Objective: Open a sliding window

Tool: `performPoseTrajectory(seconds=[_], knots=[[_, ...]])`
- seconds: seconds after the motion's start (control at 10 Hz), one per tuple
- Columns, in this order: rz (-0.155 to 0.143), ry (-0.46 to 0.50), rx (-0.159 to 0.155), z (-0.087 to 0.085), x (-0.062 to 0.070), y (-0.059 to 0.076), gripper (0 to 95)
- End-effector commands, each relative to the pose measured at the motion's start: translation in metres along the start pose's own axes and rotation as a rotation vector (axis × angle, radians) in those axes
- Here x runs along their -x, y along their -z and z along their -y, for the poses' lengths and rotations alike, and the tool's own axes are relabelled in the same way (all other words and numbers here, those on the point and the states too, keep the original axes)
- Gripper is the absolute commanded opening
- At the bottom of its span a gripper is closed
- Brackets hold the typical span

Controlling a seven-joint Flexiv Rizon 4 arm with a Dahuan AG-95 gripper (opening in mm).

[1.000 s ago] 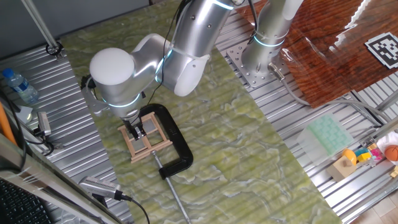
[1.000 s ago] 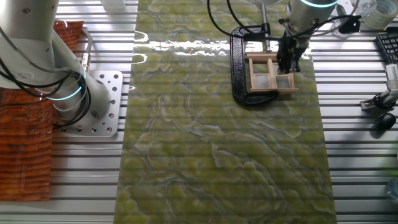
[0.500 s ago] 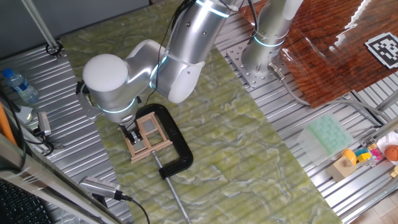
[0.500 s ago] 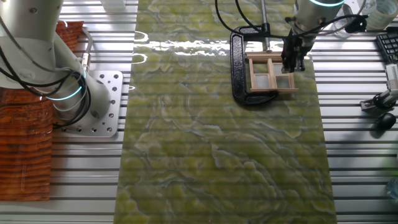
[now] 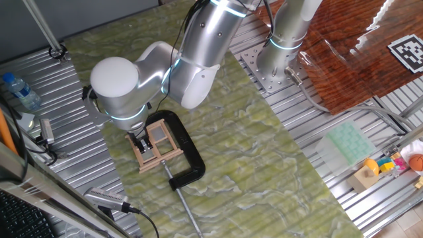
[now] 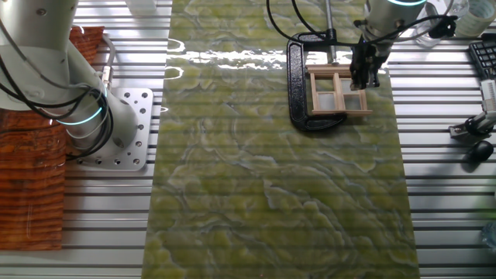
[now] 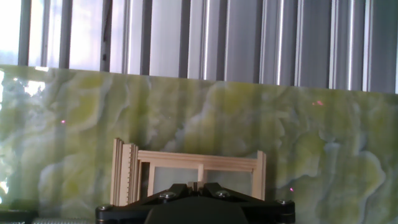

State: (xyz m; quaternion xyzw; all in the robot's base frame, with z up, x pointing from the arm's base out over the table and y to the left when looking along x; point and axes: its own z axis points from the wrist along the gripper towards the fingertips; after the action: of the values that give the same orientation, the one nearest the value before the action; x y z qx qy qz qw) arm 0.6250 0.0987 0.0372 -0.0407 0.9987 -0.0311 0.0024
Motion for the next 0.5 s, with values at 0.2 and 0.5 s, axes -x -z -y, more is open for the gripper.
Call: performPoseTrajectory(seconds=[0.2,0.5], knots=[[0.000,0.002,-0.001,-0.0001,-0.0014,0.0026,0.0],[0.000,-0.005,0.000,-0.0002,-0.0013,0.0026,0.0]])
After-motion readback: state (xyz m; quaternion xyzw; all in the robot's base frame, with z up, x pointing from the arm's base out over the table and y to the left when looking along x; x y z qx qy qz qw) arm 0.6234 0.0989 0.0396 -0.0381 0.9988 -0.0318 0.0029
